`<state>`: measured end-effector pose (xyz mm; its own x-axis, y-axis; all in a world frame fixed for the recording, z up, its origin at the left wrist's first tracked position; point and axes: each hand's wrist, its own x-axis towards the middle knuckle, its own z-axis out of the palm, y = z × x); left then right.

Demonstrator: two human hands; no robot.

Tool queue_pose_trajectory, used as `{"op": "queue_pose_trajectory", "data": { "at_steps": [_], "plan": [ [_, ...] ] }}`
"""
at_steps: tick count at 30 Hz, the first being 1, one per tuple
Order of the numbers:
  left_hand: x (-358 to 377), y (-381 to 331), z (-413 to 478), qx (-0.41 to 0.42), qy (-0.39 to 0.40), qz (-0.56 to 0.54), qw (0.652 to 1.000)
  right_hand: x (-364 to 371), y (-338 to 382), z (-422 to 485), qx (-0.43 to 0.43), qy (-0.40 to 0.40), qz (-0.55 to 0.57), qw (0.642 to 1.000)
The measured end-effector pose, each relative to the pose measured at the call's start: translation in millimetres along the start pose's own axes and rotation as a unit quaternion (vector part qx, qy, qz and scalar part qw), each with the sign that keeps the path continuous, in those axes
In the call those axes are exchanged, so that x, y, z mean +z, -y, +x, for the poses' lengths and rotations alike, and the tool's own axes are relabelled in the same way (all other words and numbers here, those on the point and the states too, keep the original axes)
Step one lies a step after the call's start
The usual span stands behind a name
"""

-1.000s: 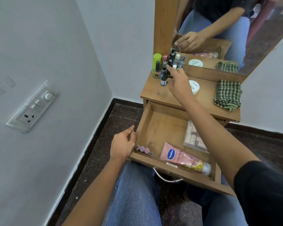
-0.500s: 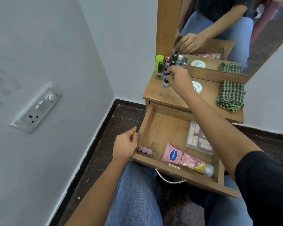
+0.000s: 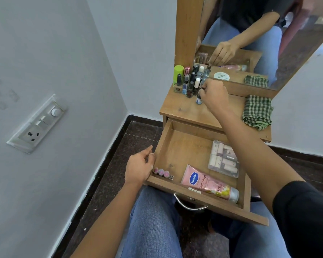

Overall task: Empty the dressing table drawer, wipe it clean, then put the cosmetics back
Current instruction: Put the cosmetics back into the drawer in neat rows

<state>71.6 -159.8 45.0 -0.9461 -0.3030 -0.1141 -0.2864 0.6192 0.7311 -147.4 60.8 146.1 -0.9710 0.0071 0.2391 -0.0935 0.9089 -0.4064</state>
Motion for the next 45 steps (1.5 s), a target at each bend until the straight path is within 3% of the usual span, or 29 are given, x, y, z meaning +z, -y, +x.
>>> {"op": "queue_pose_trajectory", "data": {
  "at_steps": [6,11,18,24,27,30,33,38,45],
  "plan": [
    [0,0,0,0.002,0.006,-0.001,1.000,0,-6,1,0.000,0.003,0.008,1.000],
    [0,0,1,0.006,0.006,-0.001,1.000,-3,3,3,-0.081,-0.069,-0.028,0.994],
    [-1,-1,0,0.008,0.001,0.008,1.000,5,19,24,-0.129,-0.038,-0.107,0.985],
    [-1,-1,1,0.012,0.008,0.010,1.000,11,20,25,-0.120,-0.031,-0.103,0.987],
    [-2,-1,1,0.011,0.011,0.008,1.000,9,22,19,-0.133,-0.045,-0.066,0.988],
    [-1,0,1,0.006,0.009,0.000,1.000,5,30,-12,-0.150,-0.078,0.113,0.979],
    [-1,-1,1,0.005,0.004,0.008,1.000,16,35,-65,-0.135,-0.028,0.212,0.967],
    [-1,-4,0,-0.013,0.005,0.005,1.000,77,19,-126,-0.082,0.077,0.156,0.981],
    [-1,-2,-1,-0.004,-0.001,-0.007,1.000,122,14,-129,0.017,0.096,0.148,0.984]
  ]
}}
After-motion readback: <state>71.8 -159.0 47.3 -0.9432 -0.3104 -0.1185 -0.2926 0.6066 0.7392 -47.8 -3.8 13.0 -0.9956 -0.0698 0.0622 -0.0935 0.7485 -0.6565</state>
